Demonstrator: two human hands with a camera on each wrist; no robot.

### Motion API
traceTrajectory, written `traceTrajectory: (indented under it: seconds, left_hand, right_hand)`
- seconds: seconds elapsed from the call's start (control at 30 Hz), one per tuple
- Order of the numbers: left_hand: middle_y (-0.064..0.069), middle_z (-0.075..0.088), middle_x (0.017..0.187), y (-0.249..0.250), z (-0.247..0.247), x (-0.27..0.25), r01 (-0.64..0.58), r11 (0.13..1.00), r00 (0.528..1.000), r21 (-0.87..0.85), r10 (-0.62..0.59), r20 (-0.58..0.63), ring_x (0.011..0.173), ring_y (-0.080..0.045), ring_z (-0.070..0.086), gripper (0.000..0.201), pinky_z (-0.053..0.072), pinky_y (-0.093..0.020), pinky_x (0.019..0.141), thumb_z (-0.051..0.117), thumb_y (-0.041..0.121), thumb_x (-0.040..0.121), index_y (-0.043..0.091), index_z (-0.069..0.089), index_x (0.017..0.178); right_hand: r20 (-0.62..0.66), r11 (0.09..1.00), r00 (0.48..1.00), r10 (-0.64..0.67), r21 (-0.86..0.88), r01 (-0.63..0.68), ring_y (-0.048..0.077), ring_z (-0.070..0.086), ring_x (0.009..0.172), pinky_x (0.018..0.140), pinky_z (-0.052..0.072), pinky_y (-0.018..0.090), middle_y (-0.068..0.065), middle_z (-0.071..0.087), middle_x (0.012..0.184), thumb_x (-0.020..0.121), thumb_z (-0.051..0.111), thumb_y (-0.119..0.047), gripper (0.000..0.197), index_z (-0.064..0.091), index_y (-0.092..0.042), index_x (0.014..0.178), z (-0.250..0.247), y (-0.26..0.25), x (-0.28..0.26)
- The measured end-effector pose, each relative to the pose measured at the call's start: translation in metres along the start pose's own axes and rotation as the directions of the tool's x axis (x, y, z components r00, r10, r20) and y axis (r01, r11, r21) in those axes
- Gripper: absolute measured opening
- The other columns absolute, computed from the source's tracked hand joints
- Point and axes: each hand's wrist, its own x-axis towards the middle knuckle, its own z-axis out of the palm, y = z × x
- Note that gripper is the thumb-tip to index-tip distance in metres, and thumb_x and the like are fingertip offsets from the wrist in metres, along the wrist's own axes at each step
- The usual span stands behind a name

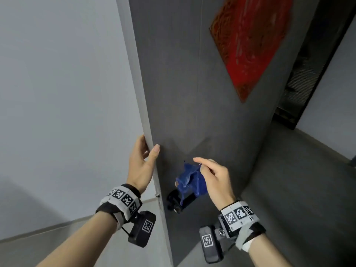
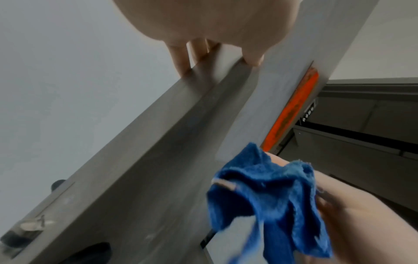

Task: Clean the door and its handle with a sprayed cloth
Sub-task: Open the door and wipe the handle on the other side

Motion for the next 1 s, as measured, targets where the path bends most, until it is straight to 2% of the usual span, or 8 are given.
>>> traceTrajectory:
  seconds: [0.17,0.27,0.37,0.47,0.6,0.73,0.83,1.0]
  left_hand:
    - [0.013,0.064,0.129,-0.019,-0.021,0.036,0.017,1.0,1.0,-0.025,-0.017,-0.021,0.123,-0.004,0.059,0.03,0.047,-0.018,0.097,0.049,0.011,0.104,0.021,0.053,0.132]
    - [0.003,0.061,0.137,-0.028,-0.032,0.054,0.026,1.0,0.999,0.016,-0.026,-0.028,0.128,-0.008,0.056,0.034,0.047,-0.023,0.105,0.045,0.011,0.105,0.012,0.049,0.139]
    - [0.007,0.059,0.137,-0.03,-0.039,0.068,0.046,0.996,0.998,0.081,-0.043,-0.034,0.126,0.001,0.055,0.035,0.045,-0.015,0.101,0.041,0.007,0.106,0.011,0.047,0.14]
    - [0.008,0.058,0.137,-0.032,-0.041,0.08,0.058,0.984,0.998,0.167,-0.05,-0.049,0.123,0.007,0.054,0.038,0.042,-0.01,0.099,0.038,0.008,0.107,0.009,0.044,0.145]
    - [0.006,0.056,0.137,-0.036,-0.04,0.094,0.082,0.968,0.991,0.235,-0.054,-0.123,0.118,0.015,0.053,0.037,0.041,-0.008,0.099,0.035,0.01,0.108,0.008,0.044,0.144]
    - [0.001,0.055,0.142,-0.041,-0.04,0.104,0.146,0.952,0.977,0.27,-0.096,-0.191,0.127,-0.003,0.052,0.039,0.04,-0.019,0.109,0.033,0.011,0.108,0.008,0.043,0.146]
    - [0.002,0.056,0.138,-0.042,-0.039,0.104,0.137,0.939,0.975,0.315,-0.071,-0.212,0.124,-0.003,0.051,0.038,0.042,-0.017,0.106,0.034,0.011,0.108,0.006,0.045,0.144]
    - [-0.001,0.057,0.142,-0.043,-0.038,0.099,0.136,0.927,0.977,0.35,-0.066,-0.205,0.132,-0.014,0.052,0.042,0.041,-0.032,0.111,0.036,0.022,0.105,0.009,0.047,0.143]
  right_hand:
    - [-0.059,0.992,0.99,-0.125,0.008,0.125,0.007,0.066,0.096,0.082,0.049,0.016,0.004,0.069,0.104,0.1,0.05,0.002,0.032,0.072,-0.018,0.111,0.0,0.003,0.057]
    - [-0.067,0.986,0.985,-0.159,0.046,0.162,0.016,0.068,0.101,0.086,0.053,0.025,0.008,0.068,0.106,0.1,0.05,0.002,0.03,0.072,-0.016,0.111,-0.003,0.008,0.088]
    - [-0.034,0.985,0.989,-0.144,0.087,0.146,0.023,0.068,0.105,0.09,0.054,0.035,0.011,0.068,0.11,0.101,0.05,0.001,0.029,0.072,-0.015,0.11,-0.011,0.02,0.112]
    - [0.032,0.985,0.987,-0.158,0.079,0.155,0.02,0.067,0.105,0.089,0.053,0.029,0.009,0.067,0.109,0.101,0.05,0.001,0.03,0.071,-0.018,0.109,-0.021,0.032,0.125]
    - [0.101,0.984,0.981,-0.163,0.084,0.155,0.006,0.066,0.095,0.081,0.049,0.013,0.008,0.067,0.105,0.099,0.049,0.004,0.032,0.071,-0.018,0.104,-0.025,0.041,0.136]
    - [0.15,0.987,0.978,-0.143,0.097,0.13,0.001,0.065,0.093,0.08,0.048,0.011,0.007,0.066,0.105,0.099,0.048,0.005,0.031,0.07,-0.016,0.103,-0.026,0.053,0.144]
    - [0.156,0.989,0.979,-0.129,0.098,0.114,0.003,0.064,0.095,0.082,0.047,0.011,0.007,0.063,0.106,0.099,0.048,0.005,0.03,0.07,-0.014,0.103,-0.029,0.062,0.145]
    - [0.139,0.992,0.985,-0.105,0.089,0.093,0.008,0.064,0.098,0.084,0.048,0.013,0.007,0.061,0.109,0.1,0.047,0.004,0.031,0.069,-0.017,0.102,-0.031,0.073,0.152]
